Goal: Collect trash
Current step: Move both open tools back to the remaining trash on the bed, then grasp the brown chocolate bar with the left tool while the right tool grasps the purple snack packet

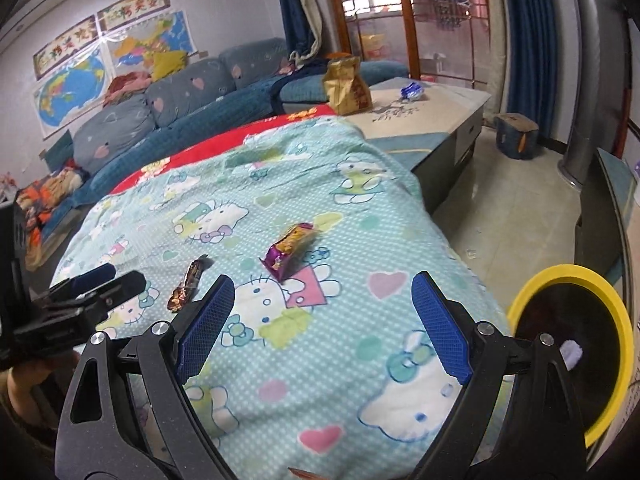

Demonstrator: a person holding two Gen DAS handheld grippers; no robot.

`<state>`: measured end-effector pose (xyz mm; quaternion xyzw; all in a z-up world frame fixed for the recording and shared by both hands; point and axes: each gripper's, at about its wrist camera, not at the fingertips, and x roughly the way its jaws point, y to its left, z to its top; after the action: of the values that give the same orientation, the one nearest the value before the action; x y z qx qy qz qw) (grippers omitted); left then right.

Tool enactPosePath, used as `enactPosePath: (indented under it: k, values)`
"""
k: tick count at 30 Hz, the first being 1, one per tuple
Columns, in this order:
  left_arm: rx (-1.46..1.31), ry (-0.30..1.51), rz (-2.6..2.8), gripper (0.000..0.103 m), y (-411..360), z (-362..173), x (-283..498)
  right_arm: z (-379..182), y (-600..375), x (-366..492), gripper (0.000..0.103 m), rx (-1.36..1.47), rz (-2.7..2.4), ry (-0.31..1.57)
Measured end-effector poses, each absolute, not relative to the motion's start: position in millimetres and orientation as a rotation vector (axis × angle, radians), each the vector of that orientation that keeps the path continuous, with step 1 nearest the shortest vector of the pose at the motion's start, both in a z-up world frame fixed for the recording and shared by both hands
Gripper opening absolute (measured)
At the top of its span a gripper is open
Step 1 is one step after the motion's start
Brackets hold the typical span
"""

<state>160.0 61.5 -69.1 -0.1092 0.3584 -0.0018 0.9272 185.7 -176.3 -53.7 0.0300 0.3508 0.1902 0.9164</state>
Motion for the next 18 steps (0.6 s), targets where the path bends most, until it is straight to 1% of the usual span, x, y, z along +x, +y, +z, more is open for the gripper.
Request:
enactPosePath:
  k: [2,3,4,5,6,7,9,10,12,15,18]
  values:
    - [-0.239,0.752,-0.004,0.095,67.5,-76.7,161.5,-58.6,-166.2,195.1,0.082,0.051,0.395,0.738]
    - [-0.246,0.759,-0.004,0.094,69.2,-79.8,162.7,-61.2,-162.3,199.2,0.082,0.044,0.395,0.747]
    - [-0.259,0.770,-0.013,0.090,71.4,-83.7,163.9,-63.5,-159.6,202.4,0.082,0.041,0.395,0.752]
    - [-0.267,0.777,-0.022,0.079,72.5,-86.4,164.9,-65.5,-156.4,205.7,0.082,0.039,0.396,0.758]
    - [-0.271,0.786,-0.026,0.075,72.7,-89.6,166.9,-68.7,-151.1,211.4,0.082,0.037,0.394,0.768]
    - [-0.276,0.796,-0.033,0.073,73.1,-93.0,168.7,-71.2,-147.7,215.8,0.082,0.037,0.394,0.774]
    - [-0.303,0.816,-0.062,0.063,73.4,-100.3,173.1,-76.7,-138.6,226.5,0.082,0.036,0.395,0.797]
    - [-0.312,0.823,-0.070,0.062,72.9,-102.9,174.8,-78.9,-134.5,231.8,0.081,0.037,0.395,0.806]
    - [-0.311,0.835,-0.073,0.055,71.8,-107.5,178.4,-82.6,-126.6,242.2,0.078,0.044,0.399,0.823]
    - [-0.302,0.851,-0.072,0.048,70.0,-112.5,183.1,-87.1,-111.7,255.9,0.073,0.046,0.417,0.841]
    - [-0.298,0.865,-0.064,0.045,69.6,-118.4,188.3,-93.8,-99.1,267.2,0.067,0.027,0.421,0.865]
